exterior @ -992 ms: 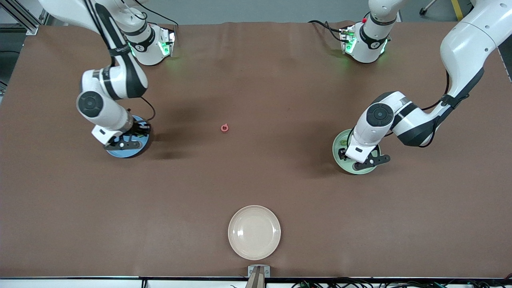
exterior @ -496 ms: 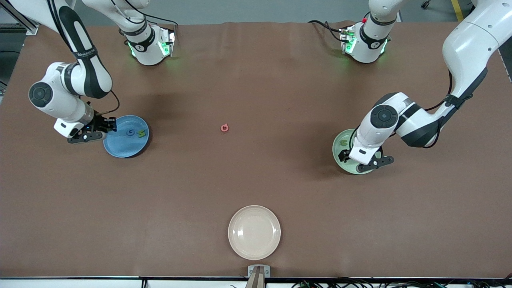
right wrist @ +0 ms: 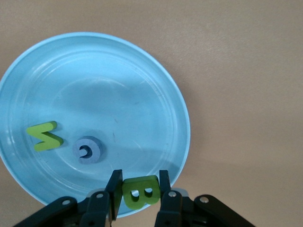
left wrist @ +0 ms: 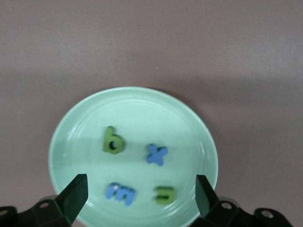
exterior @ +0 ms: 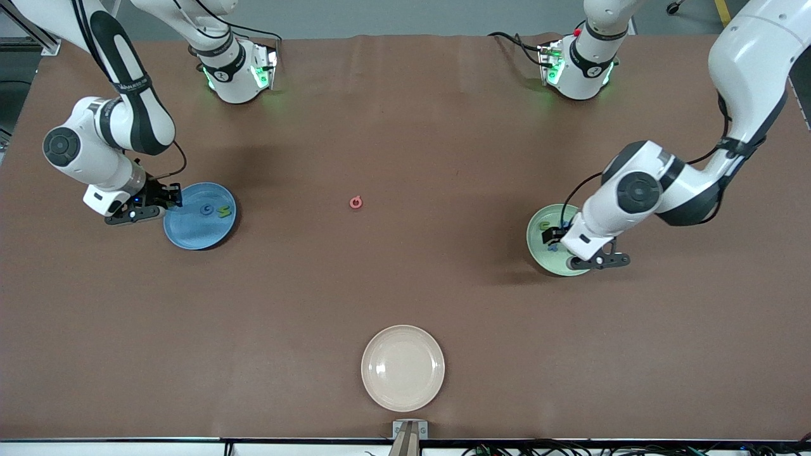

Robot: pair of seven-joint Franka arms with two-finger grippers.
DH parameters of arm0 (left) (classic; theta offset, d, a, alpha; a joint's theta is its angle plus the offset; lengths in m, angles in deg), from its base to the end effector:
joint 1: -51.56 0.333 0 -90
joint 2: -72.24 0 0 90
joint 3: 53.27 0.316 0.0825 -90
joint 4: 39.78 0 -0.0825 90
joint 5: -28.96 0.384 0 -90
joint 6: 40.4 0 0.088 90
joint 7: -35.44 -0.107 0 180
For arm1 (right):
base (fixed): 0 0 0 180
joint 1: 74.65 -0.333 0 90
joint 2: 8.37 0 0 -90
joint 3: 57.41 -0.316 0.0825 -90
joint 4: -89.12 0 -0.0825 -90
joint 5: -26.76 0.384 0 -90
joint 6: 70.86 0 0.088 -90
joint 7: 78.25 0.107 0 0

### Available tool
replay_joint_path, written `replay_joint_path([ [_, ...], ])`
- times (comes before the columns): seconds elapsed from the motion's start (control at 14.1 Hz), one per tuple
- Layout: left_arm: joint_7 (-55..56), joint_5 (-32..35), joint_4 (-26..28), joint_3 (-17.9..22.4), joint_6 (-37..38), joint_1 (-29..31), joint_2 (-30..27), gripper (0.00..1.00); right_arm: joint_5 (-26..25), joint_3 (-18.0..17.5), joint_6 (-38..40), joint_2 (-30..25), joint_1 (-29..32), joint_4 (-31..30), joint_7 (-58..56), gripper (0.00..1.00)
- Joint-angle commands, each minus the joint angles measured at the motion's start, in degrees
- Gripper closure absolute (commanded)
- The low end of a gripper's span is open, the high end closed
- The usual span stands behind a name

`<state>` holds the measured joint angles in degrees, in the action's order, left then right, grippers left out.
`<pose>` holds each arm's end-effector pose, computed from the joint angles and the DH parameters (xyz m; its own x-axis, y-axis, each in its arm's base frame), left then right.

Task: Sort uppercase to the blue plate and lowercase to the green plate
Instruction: 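Open both grippers to drop the x and B onto the plates, then move the right gripper toward the pink q while the left gripper withdraws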

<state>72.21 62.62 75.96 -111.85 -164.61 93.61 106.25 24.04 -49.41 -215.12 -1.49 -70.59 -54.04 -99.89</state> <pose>0.5691 -0.1264 0.2697 0.9951 0.0337 -0.0930 0.0336 -0.9994 -0.0026 0.4496 -0.0969 0.2306 0.9728 0.2046 -0.1084 0.2058 -0.9786 0.0004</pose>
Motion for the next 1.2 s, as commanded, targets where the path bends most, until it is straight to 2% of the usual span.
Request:
replay_joint_path([
  [0.0, -12.12, -11.38, 1.07, 3.81, 0.02, -0.74, -10.78, 0.0, -0.36, -0.71, -1.03, 0.41, 0.16, -0.54, -0.16, 0.87],
  [0.07, -15.99, -14.73, 1.07, 4.87, 0.28, -0.74, -13.59, 0.0, -0.36, -0.62, -1.03, 0.42, -0.36, -0.45, 0.02, 0.72],
  [0.14, -20.2, -18.33, 1.07, 6.27, 0.98, -0.65, -16.92, 0.0, -0.36, -0.62, -1.03, 0.42, -0.8, -0.45, 0.37, 0.31],
  [0.28, -27.16, -25.45, 0.72, 9.96, 3.52, -0.57, -21.85, 0.0, 0.69, -0.71, -1.03, 0.24, -1.51, -0.19, 0.46, 0.04],
  [0.35, -29.71, -27.83, 0.63, 11.37, 4.58, -0.57, -24.23, 0.0, 0.96, -0.62, -0.94, 0.15, -1.77, -0.19, 0.46, 0.0],
  [0.57, -30.88, -29.7, -1.56, 15.85, 6.95, 0.66, -28.64, 0.0, 2.71, -0.71, 0.2, -0.46, -3.95, -0.27, 3.26, 0.0],
  [0.92, -32.02, -34.88, -15.43, 17.01, 22.84, 2.07, -29.43, 0.0, 3.77, -0.71, 4.68, -3.54, -16.86, -0.27, 23.44, 0.0],
  [1.13, -32.37, -35.94, -16.95, 17.1, 26.21, 3.65, -33.11, 0.0, 3.77, -0.71, 3.98, -3.36, -26.61, 0.08, 36.19, 0.0],
])
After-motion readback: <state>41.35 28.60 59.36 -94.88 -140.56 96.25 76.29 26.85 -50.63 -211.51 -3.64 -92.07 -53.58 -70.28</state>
